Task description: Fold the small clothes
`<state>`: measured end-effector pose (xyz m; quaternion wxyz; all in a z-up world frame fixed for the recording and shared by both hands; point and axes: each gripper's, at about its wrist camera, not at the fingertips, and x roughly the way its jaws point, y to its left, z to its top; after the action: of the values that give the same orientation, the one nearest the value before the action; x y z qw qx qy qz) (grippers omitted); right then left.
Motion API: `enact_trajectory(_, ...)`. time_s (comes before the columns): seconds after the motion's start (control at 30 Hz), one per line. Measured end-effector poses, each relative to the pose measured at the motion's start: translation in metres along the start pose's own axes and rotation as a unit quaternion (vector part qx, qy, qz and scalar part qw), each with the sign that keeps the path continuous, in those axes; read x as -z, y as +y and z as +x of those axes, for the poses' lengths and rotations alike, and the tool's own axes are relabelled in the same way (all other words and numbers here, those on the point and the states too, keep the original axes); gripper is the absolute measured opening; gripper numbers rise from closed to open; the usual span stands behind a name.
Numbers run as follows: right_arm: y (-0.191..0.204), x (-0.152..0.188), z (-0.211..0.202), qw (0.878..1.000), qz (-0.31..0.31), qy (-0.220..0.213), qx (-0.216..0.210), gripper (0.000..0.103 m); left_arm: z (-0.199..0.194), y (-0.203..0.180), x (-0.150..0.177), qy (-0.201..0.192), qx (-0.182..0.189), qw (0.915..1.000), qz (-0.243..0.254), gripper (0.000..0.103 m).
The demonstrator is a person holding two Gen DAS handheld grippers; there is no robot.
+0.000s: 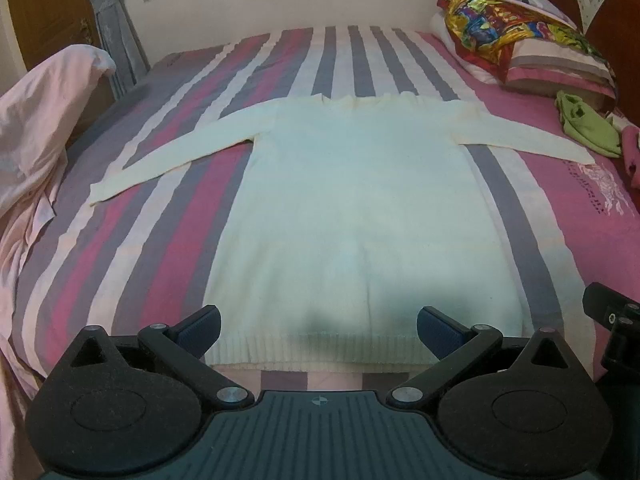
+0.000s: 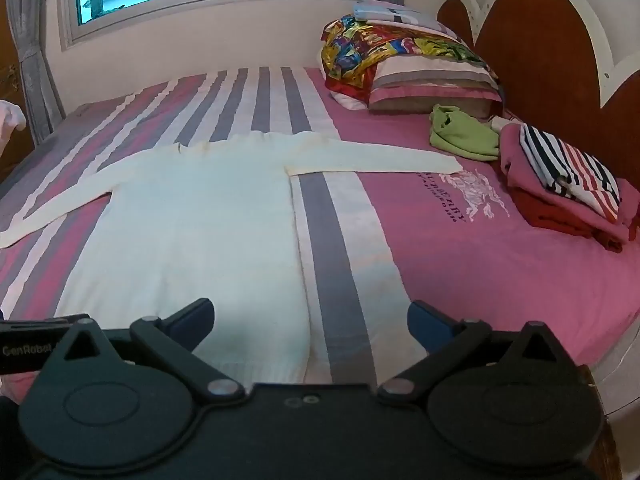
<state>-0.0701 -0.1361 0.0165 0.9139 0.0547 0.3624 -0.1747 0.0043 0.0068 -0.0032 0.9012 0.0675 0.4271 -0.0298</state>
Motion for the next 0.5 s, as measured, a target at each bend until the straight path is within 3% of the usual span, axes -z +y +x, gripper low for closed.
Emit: enact_trajectory(0.5, 0.0025, -0.0018, 0.0001, 1.000, 0.000, -0.002, 0.001, 0.103, 0.0043, 0.0050, -0.0005, 0.004, 0.001, 1.0000, -0.008, 0.103)
